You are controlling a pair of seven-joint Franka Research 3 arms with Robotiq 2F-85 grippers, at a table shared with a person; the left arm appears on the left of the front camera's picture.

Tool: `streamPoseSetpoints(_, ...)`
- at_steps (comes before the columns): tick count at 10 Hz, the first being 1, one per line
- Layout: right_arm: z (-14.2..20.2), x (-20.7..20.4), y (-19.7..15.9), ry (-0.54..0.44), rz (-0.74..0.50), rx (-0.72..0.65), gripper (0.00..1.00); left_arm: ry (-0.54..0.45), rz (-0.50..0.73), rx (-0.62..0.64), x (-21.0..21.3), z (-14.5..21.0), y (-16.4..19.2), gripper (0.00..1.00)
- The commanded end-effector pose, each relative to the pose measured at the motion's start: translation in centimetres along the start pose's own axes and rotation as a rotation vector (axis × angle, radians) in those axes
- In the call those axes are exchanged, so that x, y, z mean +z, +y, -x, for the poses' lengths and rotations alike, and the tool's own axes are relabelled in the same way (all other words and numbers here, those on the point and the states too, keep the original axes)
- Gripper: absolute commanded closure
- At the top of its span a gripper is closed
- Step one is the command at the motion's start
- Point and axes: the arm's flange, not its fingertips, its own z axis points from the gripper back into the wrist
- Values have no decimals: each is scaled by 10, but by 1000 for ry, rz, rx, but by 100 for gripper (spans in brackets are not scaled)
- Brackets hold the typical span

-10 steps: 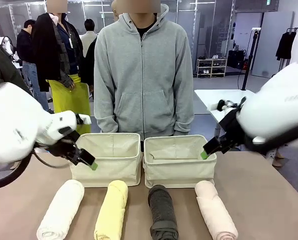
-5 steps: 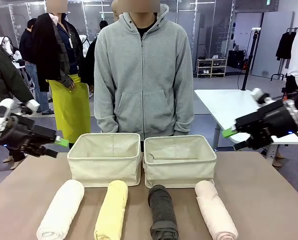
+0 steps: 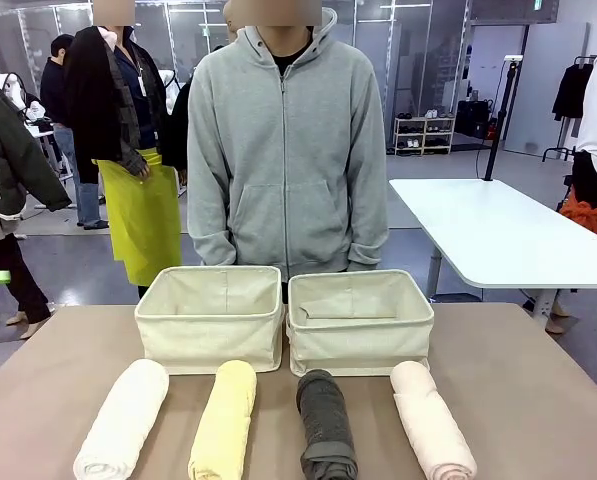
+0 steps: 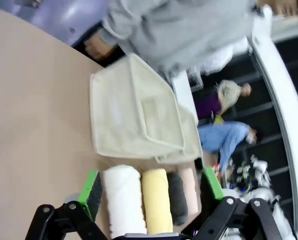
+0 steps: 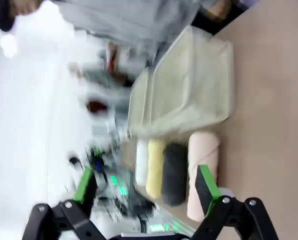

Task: Divide the towels into two baskets.
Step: Pick up one hotel-folded towel and place it in the Fabric basket indicated by the person.

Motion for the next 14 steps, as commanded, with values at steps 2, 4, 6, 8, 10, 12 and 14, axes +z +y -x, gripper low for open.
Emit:
streamPoseSetpoints(2, -5, 76, -15, -241, -5, -44, 0, -135, -46, -6, 63, 36, 21, 0)
streamPoseSetpoints(4, -5, 74, -5, -199, 16, 7, 0, -114, -58, -29, 67, 32, 18, 0)
streamPoseSetpoints(6, -2, 95, -22, -235, 22, -69, 0, -146, -57, 27, 80, 8, 37, 0)
streamPoseSetpoints(8, -2, 95, -22, -235, 22, -69, 0, -146, -57, 27, 80, 8, 37, 0)
streamPoseSetpoints(10, -2, 95, -22, -235, 22, -69, 0, -146, -57, 27, 80, 8, 37, 0)
streamPoseSetpoints(12, -2, 95, -22, -235, 22, -69, 0, -146, -57, 27, 80, 8, 37, 0)
streamPoseSetpoints(14, -2, 95, -22, -235, 22, -69, 0, -146, -57, 27, 80, 8, 37, 0)
